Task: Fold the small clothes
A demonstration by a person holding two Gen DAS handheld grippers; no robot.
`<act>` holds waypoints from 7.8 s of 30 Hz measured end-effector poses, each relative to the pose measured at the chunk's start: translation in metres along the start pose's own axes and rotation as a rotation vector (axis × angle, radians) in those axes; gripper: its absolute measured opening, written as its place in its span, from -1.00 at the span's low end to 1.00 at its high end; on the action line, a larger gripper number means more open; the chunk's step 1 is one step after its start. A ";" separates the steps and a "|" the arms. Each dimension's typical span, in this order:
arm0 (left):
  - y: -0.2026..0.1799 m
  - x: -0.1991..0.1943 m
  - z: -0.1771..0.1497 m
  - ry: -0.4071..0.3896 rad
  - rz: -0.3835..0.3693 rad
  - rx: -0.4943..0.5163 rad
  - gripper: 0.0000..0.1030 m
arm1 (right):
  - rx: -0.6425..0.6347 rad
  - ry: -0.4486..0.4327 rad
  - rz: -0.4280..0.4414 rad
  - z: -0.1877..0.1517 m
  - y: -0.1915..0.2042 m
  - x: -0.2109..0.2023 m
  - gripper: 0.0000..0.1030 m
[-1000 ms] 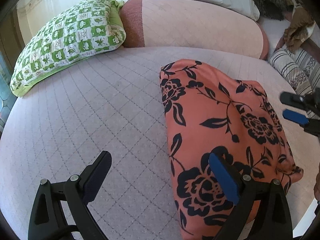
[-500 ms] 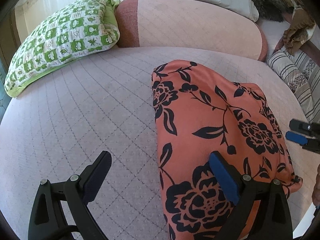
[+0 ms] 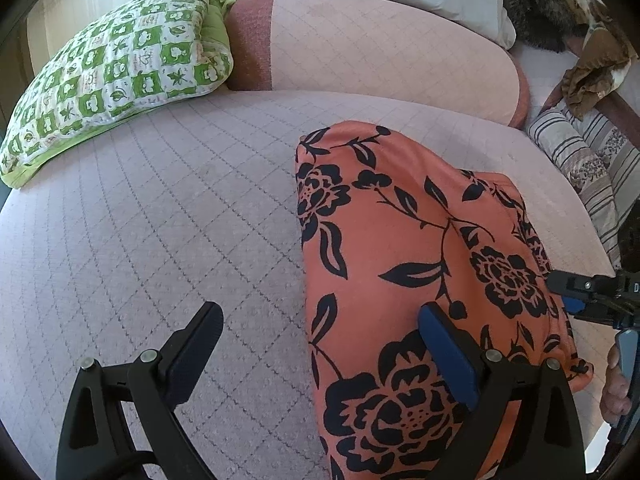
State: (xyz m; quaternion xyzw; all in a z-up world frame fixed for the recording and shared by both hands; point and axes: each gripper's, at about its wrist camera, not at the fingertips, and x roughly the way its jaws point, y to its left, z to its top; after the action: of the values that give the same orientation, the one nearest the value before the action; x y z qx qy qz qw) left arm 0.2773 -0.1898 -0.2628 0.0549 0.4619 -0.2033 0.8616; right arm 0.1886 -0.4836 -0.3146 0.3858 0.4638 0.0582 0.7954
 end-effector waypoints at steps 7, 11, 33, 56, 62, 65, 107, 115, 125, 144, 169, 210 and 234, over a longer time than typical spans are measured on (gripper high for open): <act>-0.006 -0.007 0.000 -0.017 -0.036 0.015 0.90 | 0.026 0.035 0.037 -0.003 -0.006 0.008 0.37; -0.007 -0.009 0.000 -0.013 -0.086 0.017 0.90 | 0.036 0.037 0.052 -0.003 -0.011 0.007 0.37; 0.002 0.039 -0.007 0.194 -0.359 -0.094 0.90 | 0.064 0.067 0.189 0.000 -0.024 0.015 0.65; 0.029 -0.027 -0.016 0.041 -0.339 -0.097 -0.09 | -0.268 -0.154 -0.021 -0.035 0.115 0.001 -0.09; 0.053 -0.064 -0.026 -0.042 -0.275 -0.086 -0.09 | -0.282 -0.176 0.060 -0.052 0.139 -0.002 -0.09; 0.065 -0.068 -0.033 -0.045 -0.230 -0.090 -0.09 | -0.280 -0.165 0.070 -0.062 0.148 0.010 -0.09; 0.042 -0.283 -0.119 -0.373 0.350 -0.081 0.70 | -0.429 -0.518 -0.318 -0.215 0.228 -0.109 0.41; 0.043 -0.315 -0.125 -0.431 0.373 -0.108 0.71 | -0.445 -0.570 -0.288 -0.230 0.254 -0.135 0.42; 0.047 -0.340 -0.126 -0.477 0.367 -0.118 0.71 | -0.440 -0.581 -0.258 -0.237 0.263 -0.147 0.43; 0.062 -0.347 -0.133 -0.478 0.371 -0.118 0.71 | -0.470 -0.527 -0.284 -0.252 0.285 -0.129 0.43; 0.048 -0.377 -0.133 -0.507 0.300 -0.107 0.71 | -0.494 -0.604 -0.268 -0.269 0.304 -0.165 0.43; 0.029 -0.414 -0.129 -0.552 0.279 -0.082 0.72 | -0.449 -0.678 -0.296 -0.279 0.311 -0.201 0.43; 0.055 -0.392 -0.120 -0.498 0.298 -0.131 0.71 | -0.481 -0.623 -0.303 -0.268 0.327 -0.170 0.43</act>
State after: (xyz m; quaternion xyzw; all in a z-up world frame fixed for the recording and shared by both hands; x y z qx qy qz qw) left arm 0.0143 0.0121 -0.0152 0.0149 0.2351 -0.0516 0.9705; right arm -0.0302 -0.1822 -0.0516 0.1157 0.2259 -0.0722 0.9645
